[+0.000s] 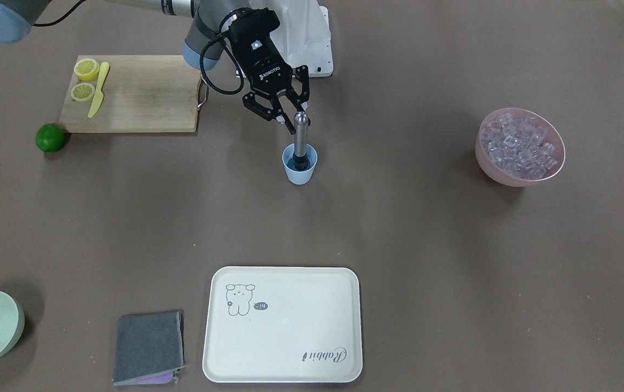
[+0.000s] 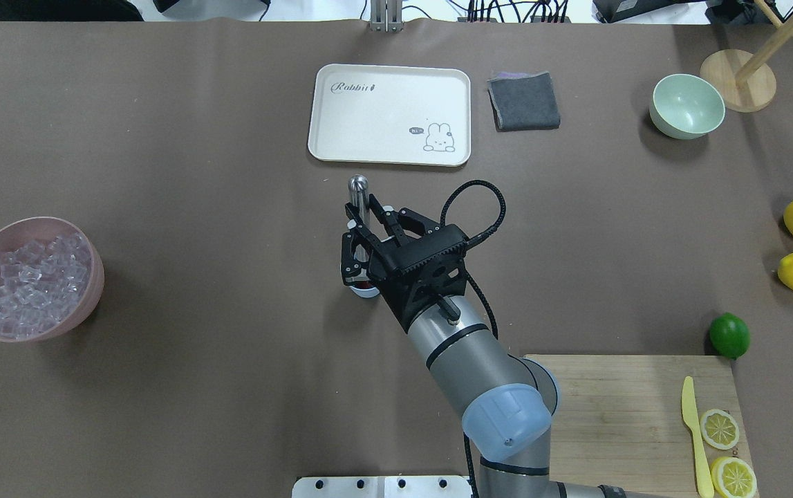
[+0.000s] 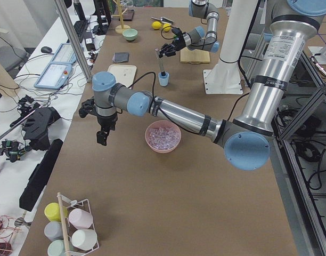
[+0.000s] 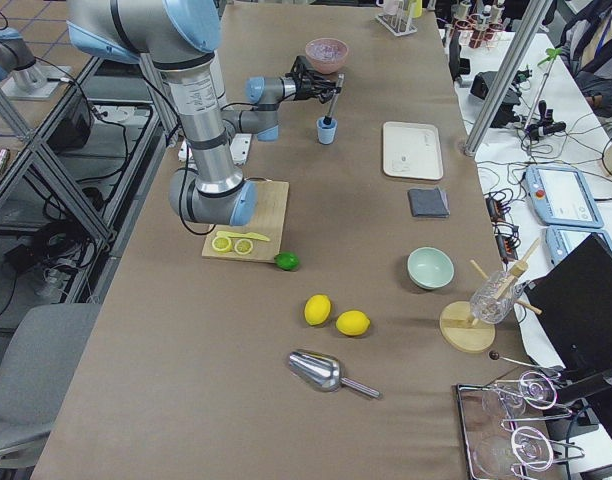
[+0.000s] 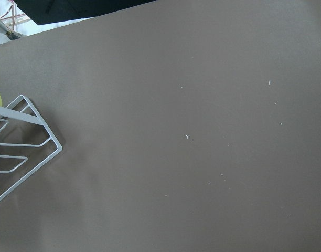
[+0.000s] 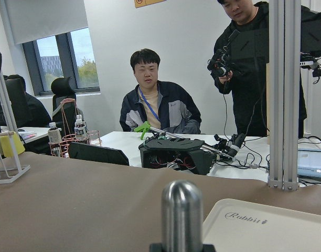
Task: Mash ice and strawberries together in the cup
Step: 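Press the pestle down into the cup repeatedly with the right gripper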
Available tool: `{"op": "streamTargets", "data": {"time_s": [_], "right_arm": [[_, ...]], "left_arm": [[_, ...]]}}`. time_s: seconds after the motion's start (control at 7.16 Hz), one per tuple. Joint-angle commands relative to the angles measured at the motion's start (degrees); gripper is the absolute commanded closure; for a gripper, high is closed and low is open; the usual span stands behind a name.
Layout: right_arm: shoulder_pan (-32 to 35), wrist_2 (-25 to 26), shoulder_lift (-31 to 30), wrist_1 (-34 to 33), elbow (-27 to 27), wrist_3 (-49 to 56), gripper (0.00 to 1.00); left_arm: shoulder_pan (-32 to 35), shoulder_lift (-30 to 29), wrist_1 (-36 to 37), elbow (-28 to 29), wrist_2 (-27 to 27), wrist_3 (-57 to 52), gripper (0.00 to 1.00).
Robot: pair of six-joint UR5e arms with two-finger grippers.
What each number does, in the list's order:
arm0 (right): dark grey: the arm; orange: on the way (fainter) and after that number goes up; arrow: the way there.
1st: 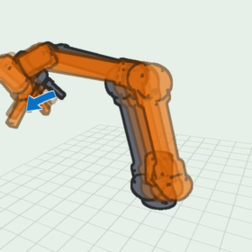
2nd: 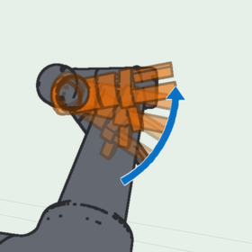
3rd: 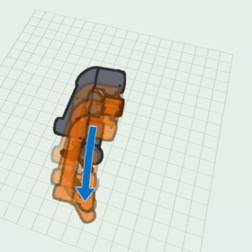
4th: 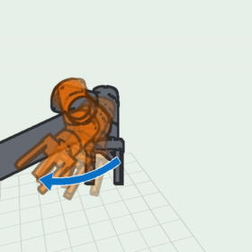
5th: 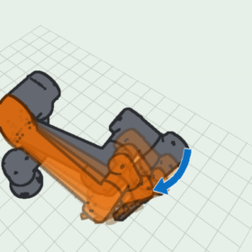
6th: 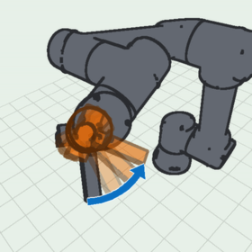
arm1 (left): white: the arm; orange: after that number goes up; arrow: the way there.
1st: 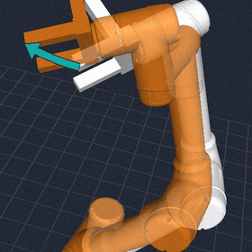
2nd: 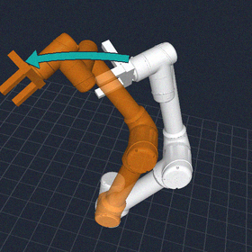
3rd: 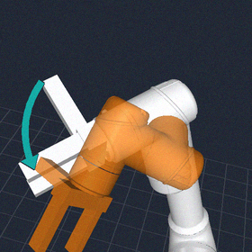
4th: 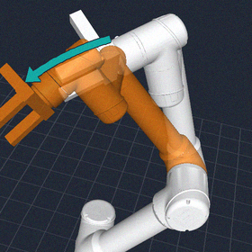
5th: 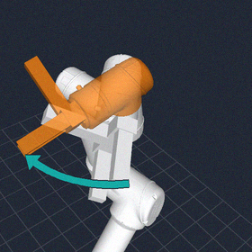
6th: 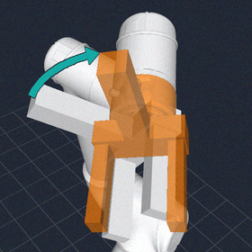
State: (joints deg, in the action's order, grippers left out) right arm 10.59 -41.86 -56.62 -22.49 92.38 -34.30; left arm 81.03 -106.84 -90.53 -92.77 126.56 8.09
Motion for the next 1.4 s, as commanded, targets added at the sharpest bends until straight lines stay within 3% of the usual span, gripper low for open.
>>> {"op": "streamTargets", "data": {"time_s": [0.0,0.7,0.98,1.12,1.26], "right_arm": [[-0.3,0.0,0.0,0.0,-0.7,-0.1,1.0],[-0.7,-0.2,0.1,0.1,-2.5,-0.1,1.0],[0.3,-0.9,-0.1,0.2,-0.6,0.3,1.0],[2.9,-6.7,-0.6,0.2,0.9,0.6,1.0],[4.6,-9.1,-1.0,0.2,2.3,0.7,1.0]], "left_arm": [[0.0,0.1,0.0,0.0,0.0,0.0,0.03],[0.0,-0.1,-0.1,0.6,0.0,-0.1,0.03],[0.0,-0.1,-0.2,0.6,0.0,-0.1,0.03],[0.0,-0.2,-0.3,0.4,0.0,-0.1,0.03],[0.0,-0.4,-0.3,0.3,0.0,0.0,0.03]]}}
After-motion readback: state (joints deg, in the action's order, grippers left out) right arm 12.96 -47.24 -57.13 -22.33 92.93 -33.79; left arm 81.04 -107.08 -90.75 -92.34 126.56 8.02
